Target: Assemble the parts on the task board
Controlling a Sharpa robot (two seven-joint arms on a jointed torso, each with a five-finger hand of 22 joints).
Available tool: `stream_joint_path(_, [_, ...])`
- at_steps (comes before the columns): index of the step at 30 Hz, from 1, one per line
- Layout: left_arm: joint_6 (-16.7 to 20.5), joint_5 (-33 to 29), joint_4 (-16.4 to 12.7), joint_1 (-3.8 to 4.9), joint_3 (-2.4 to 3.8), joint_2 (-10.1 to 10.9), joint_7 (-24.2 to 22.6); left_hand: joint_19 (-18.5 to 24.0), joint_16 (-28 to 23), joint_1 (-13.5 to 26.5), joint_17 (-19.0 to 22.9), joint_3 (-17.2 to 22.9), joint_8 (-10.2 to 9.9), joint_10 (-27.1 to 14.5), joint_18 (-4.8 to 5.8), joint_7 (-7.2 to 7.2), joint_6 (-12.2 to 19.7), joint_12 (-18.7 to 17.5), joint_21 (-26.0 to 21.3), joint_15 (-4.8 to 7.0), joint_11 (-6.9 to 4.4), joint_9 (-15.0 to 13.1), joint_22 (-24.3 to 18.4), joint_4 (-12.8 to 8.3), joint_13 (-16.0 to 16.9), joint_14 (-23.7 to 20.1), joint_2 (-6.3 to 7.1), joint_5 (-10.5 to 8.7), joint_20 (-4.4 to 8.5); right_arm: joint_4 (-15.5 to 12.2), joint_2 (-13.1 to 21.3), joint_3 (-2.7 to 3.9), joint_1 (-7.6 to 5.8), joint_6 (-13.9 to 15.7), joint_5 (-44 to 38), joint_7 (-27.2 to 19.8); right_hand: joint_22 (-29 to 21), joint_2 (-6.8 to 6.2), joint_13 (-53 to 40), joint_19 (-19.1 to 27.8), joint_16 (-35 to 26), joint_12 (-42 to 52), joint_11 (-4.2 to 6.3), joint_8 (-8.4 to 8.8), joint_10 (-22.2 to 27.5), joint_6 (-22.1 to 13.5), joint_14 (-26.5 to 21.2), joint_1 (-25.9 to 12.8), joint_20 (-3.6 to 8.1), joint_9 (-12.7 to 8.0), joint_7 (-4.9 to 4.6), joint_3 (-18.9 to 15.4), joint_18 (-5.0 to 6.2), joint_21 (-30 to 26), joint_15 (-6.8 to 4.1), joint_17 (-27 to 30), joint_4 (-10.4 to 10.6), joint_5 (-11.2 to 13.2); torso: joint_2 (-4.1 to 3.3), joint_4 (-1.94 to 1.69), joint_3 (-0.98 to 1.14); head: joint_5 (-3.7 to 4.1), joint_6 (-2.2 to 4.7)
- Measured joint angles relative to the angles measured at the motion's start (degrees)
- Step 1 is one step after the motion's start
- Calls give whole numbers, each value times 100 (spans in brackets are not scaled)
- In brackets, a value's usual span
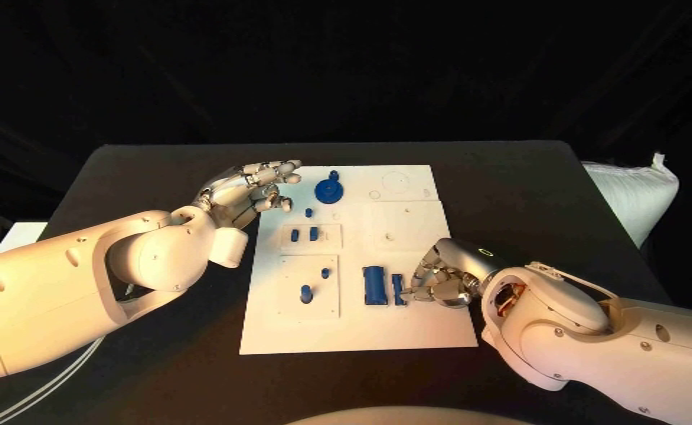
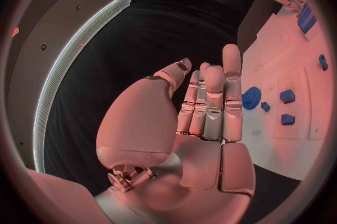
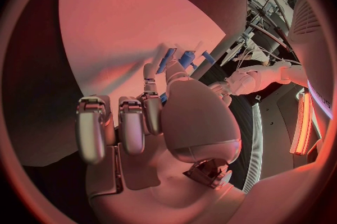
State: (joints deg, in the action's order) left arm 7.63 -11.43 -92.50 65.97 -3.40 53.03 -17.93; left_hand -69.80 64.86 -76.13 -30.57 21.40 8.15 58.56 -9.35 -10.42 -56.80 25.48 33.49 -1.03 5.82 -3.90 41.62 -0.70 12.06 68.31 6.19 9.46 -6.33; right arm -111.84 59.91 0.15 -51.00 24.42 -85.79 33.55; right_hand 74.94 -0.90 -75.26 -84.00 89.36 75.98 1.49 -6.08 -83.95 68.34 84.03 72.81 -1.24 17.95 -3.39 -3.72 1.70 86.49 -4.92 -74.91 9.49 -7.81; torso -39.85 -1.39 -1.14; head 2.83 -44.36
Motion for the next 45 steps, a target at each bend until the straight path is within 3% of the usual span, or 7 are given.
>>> stream_joint_path(12, [-2, 1, 327, -57, -20, -149, -17, 33, -61, 0, 183, 0, 46, -11, 0, 0, 0, 36, -11, -12, 11, 0, -10, 0, 0, -139, 0, 0, -33, 664, 81, 40, -661, 393, 2570, -1890, -1, 48, -596, 22, -546, -1494, -241, 196, 194, -501, 0, 42, -128, -145, -223, -198, 104, -723, 126, 1, -71, -251, 140, 18, -37, 53, 164])
stream_joint_path(14, [2, 1, 445, -76, -21, -208, -28, 126, -181, 0, 330, 0, 73, -52, 1, 0, 0, 82, -88, -25, 10, -5, -38, 0, -2, -304, 0, 0, -58, 908, 17, 42, -767, 437, 3195, -2313, -431, 247, 330, 397, -1238, -2798, -271, 196, 678, -635, -12, 389, -167, -187, -261, -163, 329, -1526, 180, 263, -172, -251, 185, 21, -52, 65, 209])
stream_joint_path(17, [22, 2, 689, -110, -23, -335, -66, 402, -422, -17, 501, 0, 156, -116, 0, 0, 0, 82, -277, -57, 33, -6, -126, 0, -58, -638, -17, 0, -81, 1400, -188, 39, -915, 476, 4249, -2982, -2274, 350, 1648, 1399, -3176, -4978, -352, 197, 1518, -805, -545, 773, -220, -265, -342, -39, 760, -3649, 272, 2029, -310, -250, 279, 30, -80, 88, 317])
stream_joint_path(27, [318, -28, 1652, -196, -18, -934, -429, 2141, -3221, 7, 1970, 308, 36, -135, 1, -61, -19, -758, -1751, -509, 225, 14, -1070, 65, -812, -1527, -69, -23, -474, 3116, -1173, 74, -1089, 281, 6924, -4552, -4786, 319, 5021, 2667, -7411, -7236, -781, 246, 1949, -1097, -2062, 1433, -783, -651, -592, 314, 804, -6912, 852, 4943, -323, -51, 591, 66, -148, 133, 727])
stream_joint_path(34, [552, -76, 2149, -206, -2, -1305, -738, 2478, -4547, 17, 2531, 342, -226, 3, -59, -103, -65, -1455, -2432, -665, 329, 14, -1778, 86, -850, -1380, -59, -26, -798, 3825, -1649, 94, -1098, -94, 7634, -5078, -5863, 314, 6680, 2426, -8495, -7236, -920, 246, 2007, -1153, -2002, 1436, -1093, -1054, -589, 441, 804, -8006, 1081, 6181, -328, -29, 728, 68, -135, 96, 837])
stream_joint_path(41, [705, -94, 2292, -205, 6, -1409, -905, 2487, -5029, 111, 2683, 285, -367, 55, -58, -78, -87, -1736, -2597, -683, 322, 26, -2100, 102, -866, -1294, -78, -32, -815, 4178, -1885, 101, -1093, -332, 7745, -5304, -6182, 263, 7166, 1965, -8523, -7236, -871, 248, 1971, -1176, -1560, 1312, -950, -1228, -627, 534, 802, -8159, 960, 6573, -437, -29, 788, 68, -67, -8, 911])
stream_joint_path(45, [729, -89, 2253, -212, 6, -1383, -892, 3164, -5259, 1269, 2857, -94, -580, -838, -28, 77, 783, -1870, -2719, -566, 187, 195, -2414, 85, -1026, -2129, -326, -182, -604, 4111, -1853, 94, -1091, -296, 7752, -5296, -6384, 178, 7340, 2927, -8707, -7405, -766, 420, 2936, -2029, -2570, 3, -777, -1448, -488, 455, 791, -8385, 736, 6719, -685, 86, 789, 70, -64, -18, 909])
